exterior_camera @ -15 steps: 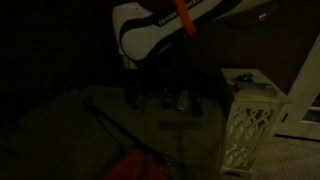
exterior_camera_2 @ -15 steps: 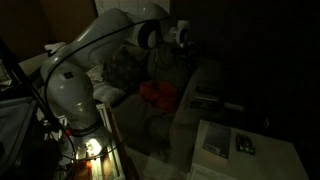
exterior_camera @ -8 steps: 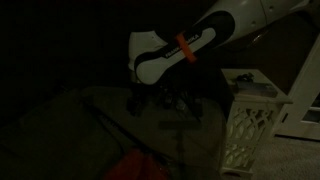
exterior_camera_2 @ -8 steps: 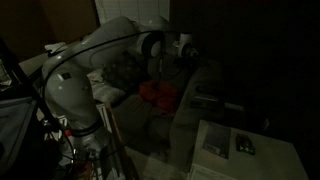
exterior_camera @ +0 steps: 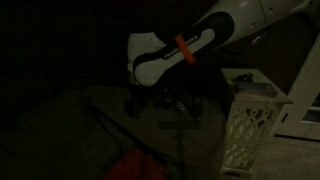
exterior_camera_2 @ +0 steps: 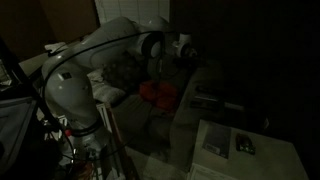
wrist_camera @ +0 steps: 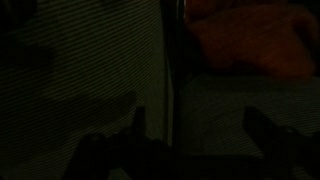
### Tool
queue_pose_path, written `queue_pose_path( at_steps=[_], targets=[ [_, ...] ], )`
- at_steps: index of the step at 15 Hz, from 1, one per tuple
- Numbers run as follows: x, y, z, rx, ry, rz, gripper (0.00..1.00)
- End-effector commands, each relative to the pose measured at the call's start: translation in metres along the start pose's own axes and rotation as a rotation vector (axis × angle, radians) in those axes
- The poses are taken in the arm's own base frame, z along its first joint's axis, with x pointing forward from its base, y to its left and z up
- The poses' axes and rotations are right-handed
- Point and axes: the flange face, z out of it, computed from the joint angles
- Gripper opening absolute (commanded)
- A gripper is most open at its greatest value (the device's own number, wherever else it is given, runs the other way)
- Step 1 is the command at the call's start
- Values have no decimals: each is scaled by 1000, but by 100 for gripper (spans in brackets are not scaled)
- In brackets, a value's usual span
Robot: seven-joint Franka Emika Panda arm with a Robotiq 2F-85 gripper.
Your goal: Put the black rod on the right armrest of the sofa.
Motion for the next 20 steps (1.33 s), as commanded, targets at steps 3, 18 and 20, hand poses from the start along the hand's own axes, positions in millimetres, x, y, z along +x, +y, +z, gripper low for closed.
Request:
queue_pose_path(
  at_steps=[3,18,20],
  targets=[
    [-14,-73,74,112,-8,70,100],
    [-29,-101,140,-208,201,211,100],
    [-32,-94,143,-218,181,244,100]
  ],
)
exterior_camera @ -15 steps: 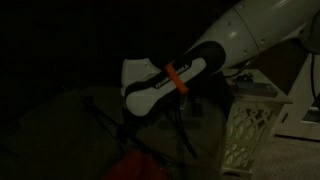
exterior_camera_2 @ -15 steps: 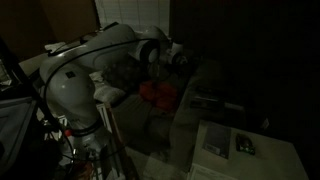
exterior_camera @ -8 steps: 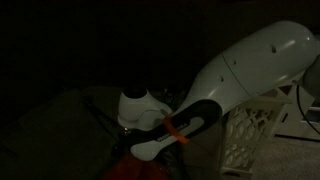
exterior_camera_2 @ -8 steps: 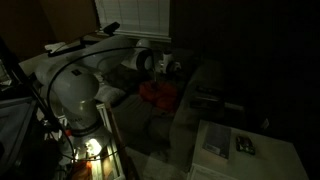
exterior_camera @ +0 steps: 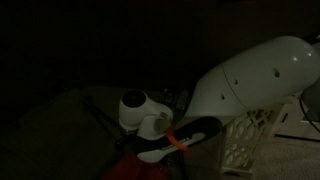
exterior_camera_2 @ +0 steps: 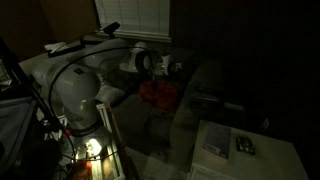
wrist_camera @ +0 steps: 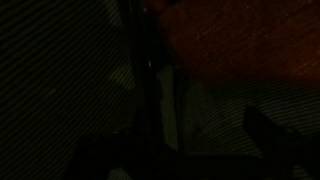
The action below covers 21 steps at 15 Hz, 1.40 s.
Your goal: Put the black rod on the right armrest of the sofa.
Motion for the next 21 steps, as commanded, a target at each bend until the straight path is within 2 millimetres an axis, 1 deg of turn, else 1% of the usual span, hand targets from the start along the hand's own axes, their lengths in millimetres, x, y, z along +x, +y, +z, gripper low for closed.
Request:
queue_pose_path(
  at_steps=[1,3,6,8,9,11,13,15,17,21],
  targets=[
    [-4,4,4,-27,-24,34,100],
    [-9,9,10,3,-48,59,100],
    [-7,23,14,11,-49,90,100],
    [-8,30,16,27,-100,110,100],
    [-6,27,14,2,-58,84,100],
    [-6,31,15,1,-62,90,100],
    [-6,29,15,2,-61,88,100],
    [-8,27,16,19,-11,108,100],
    [-23,28,26,45,18,142,100],
    [-64,34,46,72,86,185,100]
  ],
)
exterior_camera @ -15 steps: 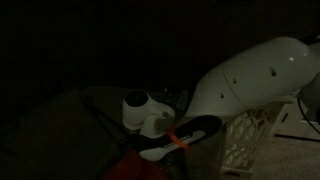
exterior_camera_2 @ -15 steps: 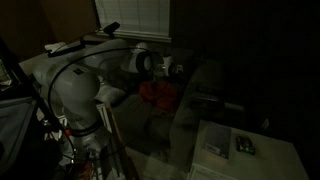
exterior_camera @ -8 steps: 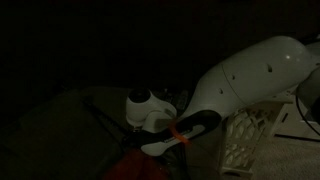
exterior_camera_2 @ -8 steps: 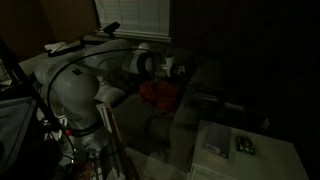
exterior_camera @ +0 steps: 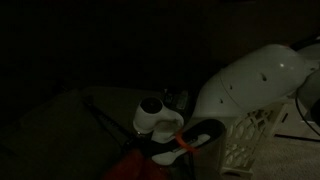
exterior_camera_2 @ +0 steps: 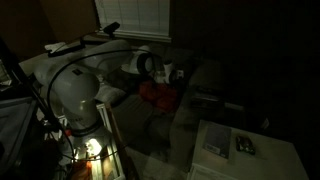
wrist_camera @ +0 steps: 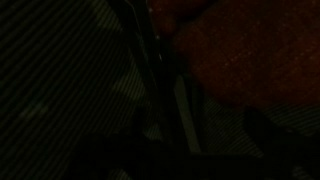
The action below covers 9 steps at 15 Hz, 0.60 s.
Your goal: Put the black rod on the right armrest of the sofa.
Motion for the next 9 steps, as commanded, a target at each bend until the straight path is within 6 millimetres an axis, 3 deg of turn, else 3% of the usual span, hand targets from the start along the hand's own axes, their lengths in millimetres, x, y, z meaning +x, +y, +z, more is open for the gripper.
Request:
queue_pose_path(
  at_steps=[1,6,9],
  targets=[
    [-34,12,11,14,83,46,100],
    [-47,22,12,-6,133,45,100],
    [-60,23,25,-30,17,-1,100]
  ],
)
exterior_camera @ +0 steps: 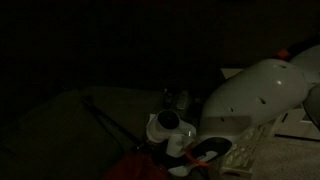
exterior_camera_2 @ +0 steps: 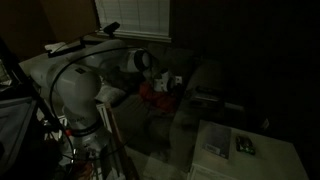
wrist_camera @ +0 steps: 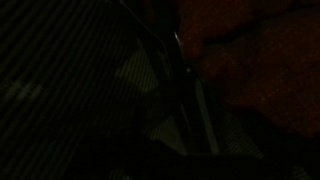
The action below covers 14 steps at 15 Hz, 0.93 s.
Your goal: Put the black rod on the right armrest of the sofa.
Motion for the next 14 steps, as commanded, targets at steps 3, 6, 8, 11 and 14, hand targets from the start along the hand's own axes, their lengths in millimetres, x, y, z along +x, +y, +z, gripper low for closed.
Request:
queue_pose_path(
  at_steps=[3,6,8,11,14],
  targets=[
    [-27,0,13,-83,-135,-83,100],
    [-32,0,15,-77,-146,-94,100],
    [-31,-4,13,-65,-113,-82,100],
    [-30,-13,7,-57,-59,-33,96],
    [-33,-16,5,-100,-40,-51,68]
  ],
)
